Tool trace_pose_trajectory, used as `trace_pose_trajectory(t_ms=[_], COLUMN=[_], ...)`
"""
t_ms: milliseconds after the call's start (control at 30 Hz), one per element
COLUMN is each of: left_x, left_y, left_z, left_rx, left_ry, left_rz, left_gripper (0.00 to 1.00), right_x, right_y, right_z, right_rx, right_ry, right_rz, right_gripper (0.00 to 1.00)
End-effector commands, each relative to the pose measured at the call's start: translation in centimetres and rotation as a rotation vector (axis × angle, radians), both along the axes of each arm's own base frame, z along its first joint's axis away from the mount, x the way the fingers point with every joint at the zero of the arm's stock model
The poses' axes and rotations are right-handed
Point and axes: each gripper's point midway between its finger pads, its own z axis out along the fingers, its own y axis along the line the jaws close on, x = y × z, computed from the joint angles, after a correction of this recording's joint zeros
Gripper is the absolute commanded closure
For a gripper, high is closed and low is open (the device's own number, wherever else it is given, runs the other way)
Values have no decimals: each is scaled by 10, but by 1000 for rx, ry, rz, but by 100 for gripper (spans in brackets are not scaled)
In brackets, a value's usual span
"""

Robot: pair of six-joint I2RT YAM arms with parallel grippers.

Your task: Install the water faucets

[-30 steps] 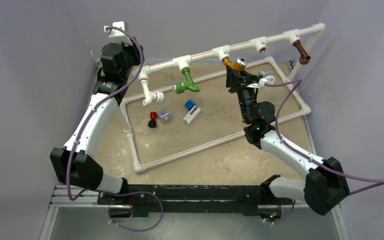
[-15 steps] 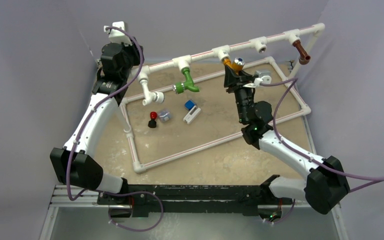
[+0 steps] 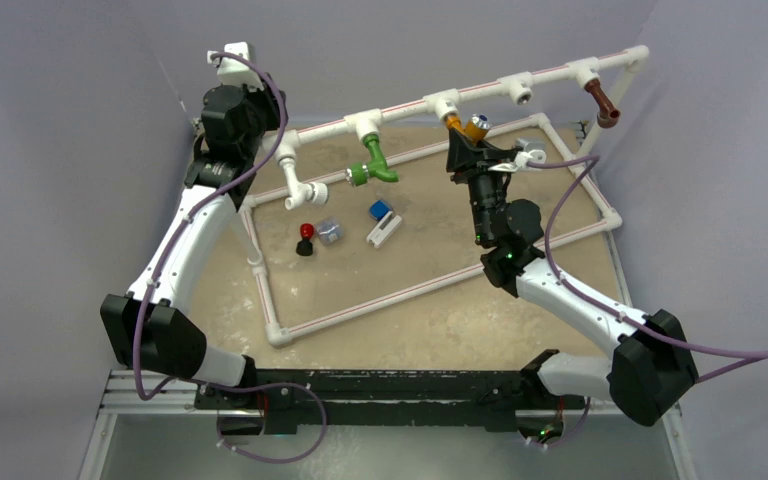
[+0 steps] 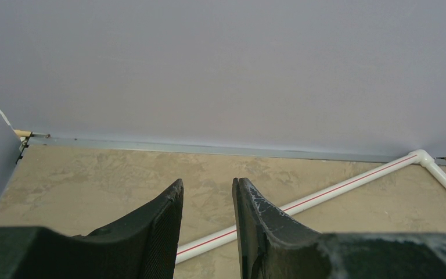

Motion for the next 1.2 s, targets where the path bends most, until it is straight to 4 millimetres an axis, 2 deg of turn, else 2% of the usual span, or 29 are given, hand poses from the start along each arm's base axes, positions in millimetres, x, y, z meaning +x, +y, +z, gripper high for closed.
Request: trace_pose_trajectory(t_ms=[0,433,667,900,1167], left_x=[-17,-18,-18,-18,-18], left_y=[-9,-9,-9,-10,-9], left_z=[-135,-134,-133,-133,-134], left_rx=[77,77,76,75,76], left_ry=[404,402,400,402,403], left_rz=[-50,-51,-53,-56,-54], left_gripper=[64,64,64,64,64], right_x=[4,4,2,1,0], right_y=[28,26,21,17,24], right_z=[-12,-22,-15,-19,-17], right_rx=[64,524,729,936,1137], right_ry=[85,242,281,366,464], right_rz=[118,199,232,247,316], right_gripper=[100,100,100,100,100])
